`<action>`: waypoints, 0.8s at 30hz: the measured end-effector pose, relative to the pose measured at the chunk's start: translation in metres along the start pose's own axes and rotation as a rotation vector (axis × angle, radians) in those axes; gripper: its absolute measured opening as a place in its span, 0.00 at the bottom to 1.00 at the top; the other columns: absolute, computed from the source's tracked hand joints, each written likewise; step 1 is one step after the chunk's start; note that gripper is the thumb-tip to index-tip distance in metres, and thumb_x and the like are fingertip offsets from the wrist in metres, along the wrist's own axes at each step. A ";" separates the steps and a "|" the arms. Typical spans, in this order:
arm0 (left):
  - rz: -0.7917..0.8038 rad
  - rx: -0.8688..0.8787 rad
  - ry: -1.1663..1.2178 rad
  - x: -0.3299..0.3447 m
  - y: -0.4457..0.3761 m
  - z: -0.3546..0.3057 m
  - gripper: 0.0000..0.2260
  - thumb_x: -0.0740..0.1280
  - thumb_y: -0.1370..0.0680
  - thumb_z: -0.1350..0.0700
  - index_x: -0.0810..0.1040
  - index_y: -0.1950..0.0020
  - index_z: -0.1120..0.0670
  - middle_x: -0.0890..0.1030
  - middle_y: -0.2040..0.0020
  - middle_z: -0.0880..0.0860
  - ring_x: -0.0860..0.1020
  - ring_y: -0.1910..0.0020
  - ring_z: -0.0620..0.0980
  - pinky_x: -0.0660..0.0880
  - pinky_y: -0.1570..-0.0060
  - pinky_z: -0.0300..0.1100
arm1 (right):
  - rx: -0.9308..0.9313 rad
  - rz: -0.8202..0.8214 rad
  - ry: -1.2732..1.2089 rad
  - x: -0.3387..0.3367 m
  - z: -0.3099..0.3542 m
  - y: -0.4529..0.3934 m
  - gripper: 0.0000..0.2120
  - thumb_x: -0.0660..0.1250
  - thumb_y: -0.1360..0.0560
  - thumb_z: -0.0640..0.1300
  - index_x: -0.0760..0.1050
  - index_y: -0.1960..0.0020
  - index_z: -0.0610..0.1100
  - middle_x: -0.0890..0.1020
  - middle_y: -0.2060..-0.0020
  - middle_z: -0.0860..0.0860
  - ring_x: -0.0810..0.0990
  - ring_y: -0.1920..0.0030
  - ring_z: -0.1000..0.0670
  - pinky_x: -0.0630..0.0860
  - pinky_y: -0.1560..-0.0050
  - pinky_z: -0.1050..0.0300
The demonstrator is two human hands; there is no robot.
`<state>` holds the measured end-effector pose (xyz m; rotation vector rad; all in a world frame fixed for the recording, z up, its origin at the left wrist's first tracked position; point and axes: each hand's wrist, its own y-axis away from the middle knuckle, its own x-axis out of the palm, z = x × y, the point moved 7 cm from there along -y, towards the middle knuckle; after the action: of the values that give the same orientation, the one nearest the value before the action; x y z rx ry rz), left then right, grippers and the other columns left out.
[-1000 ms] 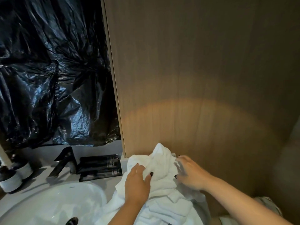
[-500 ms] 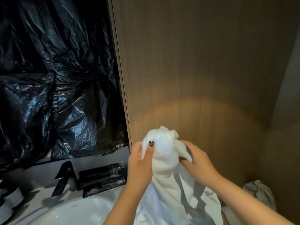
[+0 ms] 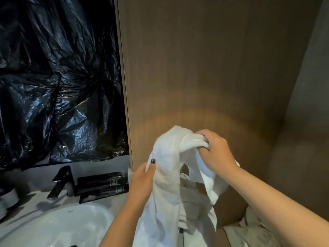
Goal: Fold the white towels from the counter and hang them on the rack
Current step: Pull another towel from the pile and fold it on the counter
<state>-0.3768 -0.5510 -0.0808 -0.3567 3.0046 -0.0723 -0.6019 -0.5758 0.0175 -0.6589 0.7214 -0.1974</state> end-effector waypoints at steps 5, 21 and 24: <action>0.032 -0.048 0.090 0.039 0.043 0.022 0.20 0.63 0.21 0.41 0.77 0.57 0.58 0.78 0.59 0.53 0.74 0.60 0.49 0.69 0.58 0.44 | 0.151 0.070 -0.152 -0.029 -0.031 0.025 0.07 0.64 0.20 0.45 0.74 0.42 0.51 0.79 0.49 0.55 0.78 0.50 0.56 0.73 0.53 0.69; -0.094 0.078 0.161 0.064 0.103 -0.060 0.12 0.65 0.19 0.53 0.75 0.61 0.55 0.77 0.64 0.48 0.73 0.65 0.46 0.68 0.66 0.34 | -0.077 0.342 -0.234 -0.062 0.003 0.082 0.09 0.64 0.20 0.41 0.82 0.48 0.52 0.83 0.52 0.60 0.79 0.49 0.59 0.76 0.48 0.63; -0.205 0.047 0.101 0.046 0.103 -0.053 0.02 0.66 0.20 0.56 0.77 0.50 0.50 0.79 0.54 0.44 0.76 0.58 0.40 0.69 0.62 0.34 | -0.026 0.300 -0.219 -0.060 0.017 0.075 0.11 0.61 0.19 0.43 0.81 0.55 0.47 0.82 0.60 0.56 0.79 0.57 0.56 0.76 0.58 0.63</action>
<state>-0.4519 -0.4597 -0.0394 -0.6743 3.0476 -0.1836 -0.6385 -0.4858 0.0134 -0.5785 0.6033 0.1589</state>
